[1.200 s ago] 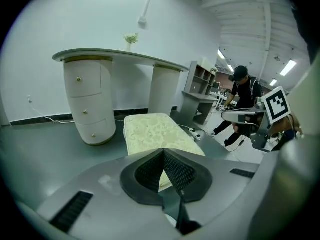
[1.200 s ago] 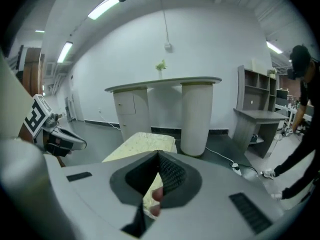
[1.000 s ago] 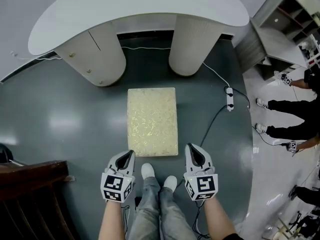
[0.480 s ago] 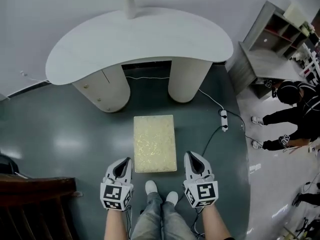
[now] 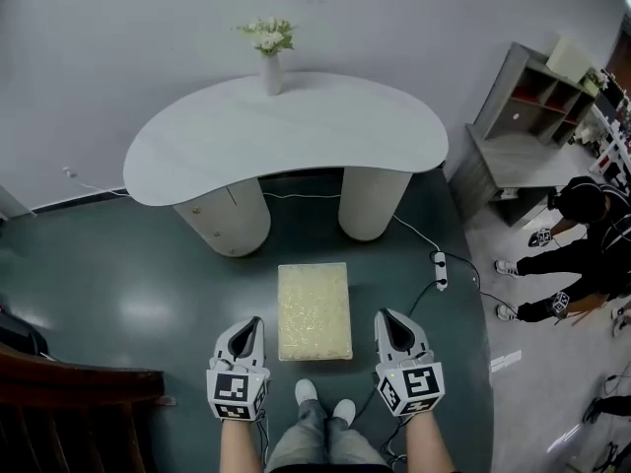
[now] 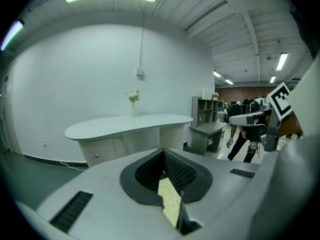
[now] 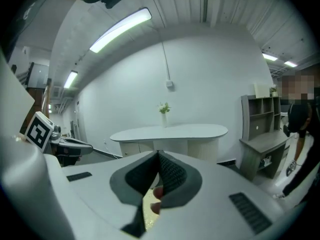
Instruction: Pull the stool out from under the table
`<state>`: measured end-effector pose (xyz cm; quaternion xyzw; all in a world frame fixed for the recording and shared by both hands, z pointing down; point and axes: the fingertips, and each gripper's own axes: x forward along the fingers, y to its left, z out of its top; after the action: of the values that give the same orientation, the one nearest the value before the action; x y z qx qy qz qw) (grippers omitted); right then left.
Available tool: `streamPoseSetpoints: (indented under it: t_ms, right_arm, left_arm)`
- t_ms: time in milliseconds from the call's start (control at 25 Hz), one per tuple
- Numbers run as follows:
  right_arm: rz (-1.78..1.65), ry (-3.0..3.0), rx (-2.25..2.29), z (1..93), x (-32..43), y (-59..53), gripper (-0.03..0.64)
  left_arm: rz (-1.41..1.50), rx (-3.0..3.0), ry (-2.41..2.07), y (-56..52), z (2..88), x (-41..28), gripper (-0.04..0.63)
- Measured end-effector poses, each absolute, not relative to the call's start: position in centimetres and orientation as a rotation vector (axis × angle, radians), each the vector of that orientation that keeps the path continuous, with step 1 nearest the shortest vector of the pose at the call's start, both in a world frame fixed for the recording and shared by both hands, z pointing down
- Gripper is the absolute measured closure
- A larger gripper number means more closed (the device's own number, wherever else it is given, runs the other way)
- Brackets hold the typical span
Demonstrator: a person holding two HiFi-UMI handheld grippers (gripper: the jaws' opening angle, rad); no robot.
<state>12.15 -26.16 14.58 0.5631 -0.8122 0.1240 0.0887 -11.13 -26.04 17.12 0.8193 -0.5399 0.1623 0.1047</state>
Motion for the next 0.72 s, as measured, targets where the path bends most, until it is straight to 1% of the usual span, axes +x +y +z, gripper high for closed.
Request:
streamPoseSetpoints:
  t_ms: [400,720]
  right_arm:
    - [0.292,-2.444,1.696,7.3,12.0,-27.0,0.556]
    - [0.264,-2.457,1.726,3.9,11.5,-27.5,0.555]
  left_arm:
    - [0.427,2.449,-1.694,-27.5,10.2,-12.5,0.583]
    - [0.396,2.533,-1.7,-29.0,5.5,-12.3,0.583]
